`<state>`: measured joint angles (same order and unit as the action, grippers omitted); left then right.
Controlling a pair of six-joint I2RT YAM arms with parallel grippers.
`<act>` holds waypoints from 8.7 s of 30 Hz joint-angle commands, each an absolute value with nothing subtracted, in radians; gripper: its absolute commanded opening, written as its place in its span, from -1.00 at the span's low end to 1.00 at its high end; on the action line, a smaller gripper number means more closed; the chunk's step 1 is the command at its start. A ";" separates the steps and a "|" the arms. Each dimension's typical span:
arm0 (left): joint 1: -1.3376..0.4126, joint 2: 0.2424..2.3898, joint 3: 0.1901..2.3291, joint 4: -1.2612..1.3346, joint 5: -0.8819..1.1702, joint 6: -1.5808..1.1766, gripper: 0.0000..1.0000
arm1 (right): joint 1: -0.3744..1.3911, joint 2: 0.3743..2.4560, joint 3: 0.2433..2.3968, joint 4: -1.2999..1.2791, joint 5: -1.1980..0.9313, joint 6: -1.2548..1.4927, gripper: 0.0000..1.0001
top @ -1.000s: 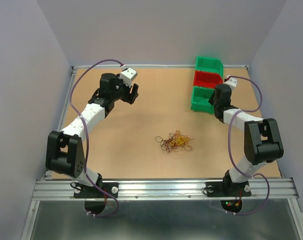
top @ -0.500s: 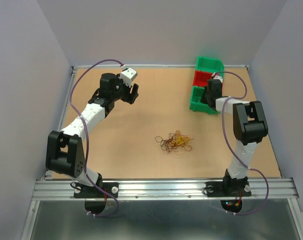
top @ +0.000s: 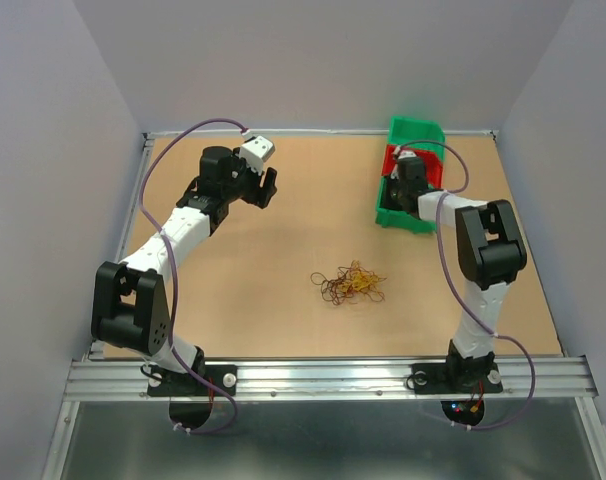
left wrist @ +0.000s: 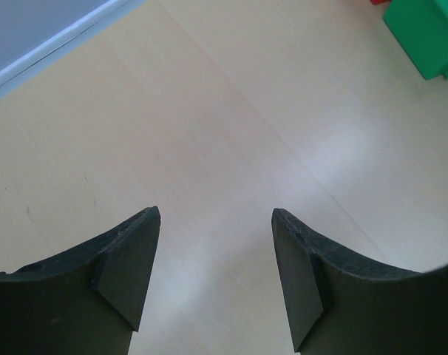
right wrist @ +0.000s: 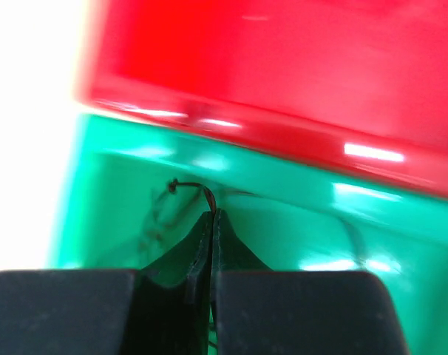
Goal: Untangle the cables
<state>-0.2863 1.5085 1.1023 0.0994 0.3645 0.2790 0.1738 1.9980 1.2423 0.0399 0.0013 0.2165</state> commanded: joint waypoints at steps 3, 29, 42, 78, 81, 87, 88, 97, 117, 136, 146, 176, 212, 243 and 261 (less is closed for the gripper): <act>-0.284 1.494 1.140 0.130 0.371 0.282 0.45 | 0.369 1.971 1.296 -0.046 -0.179 0.052 -0.99; -0.293 1.523 1.161 0.095 0.428 0.293 0.46 | 0.529 1.862 1.284 -0.049 -0.065 0.040 0.44; -0.359 1.580 1.160 0.091 0.442 0.330 0.47 | 0.528 1.715 1.192 -0.015 0.202 0.054 0.43; -0.247 1.424 1.081 0.230 0.261 0.239 0.46 | 0.650 2.118 1.580 0.032 -0.067 -0.018 -0.44; -0.247 1.411 1.072 0.233 0.302 0.242 0.47 | 0.689 2.099 1.562 0.032 -0.097 -0.072 -0.16; -0.262 1.404 1.051 0.236 0.442 0.255 0.48 | 0.690 1.910 1.375 0.135 -0.029 -0.060 0.64; -0.271 1.402 1.048 0.236 0.458 0.259 0.48 | 0.690 1.841 1.336 0.149 -0.009 -0.064 0.65; -0.490 1.356 0.954 0.259 0.460 0.350 0.48 | 0.566 1.427 0.996 0.189 0.273 0.128 0.62; -0.893 1.572 1.040 -0.023 0.468 0.528 0.30 | 0.382 1.089 0.735 0.273 0.489 0.337 0.63; -0.865 1.540 1.082 -0.084 0.446 0.543 -1.00 | 0.382 0.947 0.624 0.377 0.149 0.223 0.56; -0.787 1.321 1.065 -0.057 0.537 0.474 -1.00 | 0.382 0.908 0.549 0.604 -0.746 0.158 0.61; -0.753 1.299 1.704 -0.115 0.143 0.233 -1.00 | 0.519 1.246 0.684 0.671 -0.366 0.167 -0.99; -0.477 1.017 1.149 0.287 0.413 0.120 -1.00 | 0.482 0.827 0.681 0.084 0.324 0.266 0.24; -0.690 1.160 1.152 0.186 0.465 0.281 -1.00 | 0.517 1.104 0.732 0.558 -0.643 0.134 0.80; -0.712 1.341 1.716 -0.118 0.505 0.247 -1.00 | 0.626 1.485 0.871 0.623 -0.520 -0.031 0.14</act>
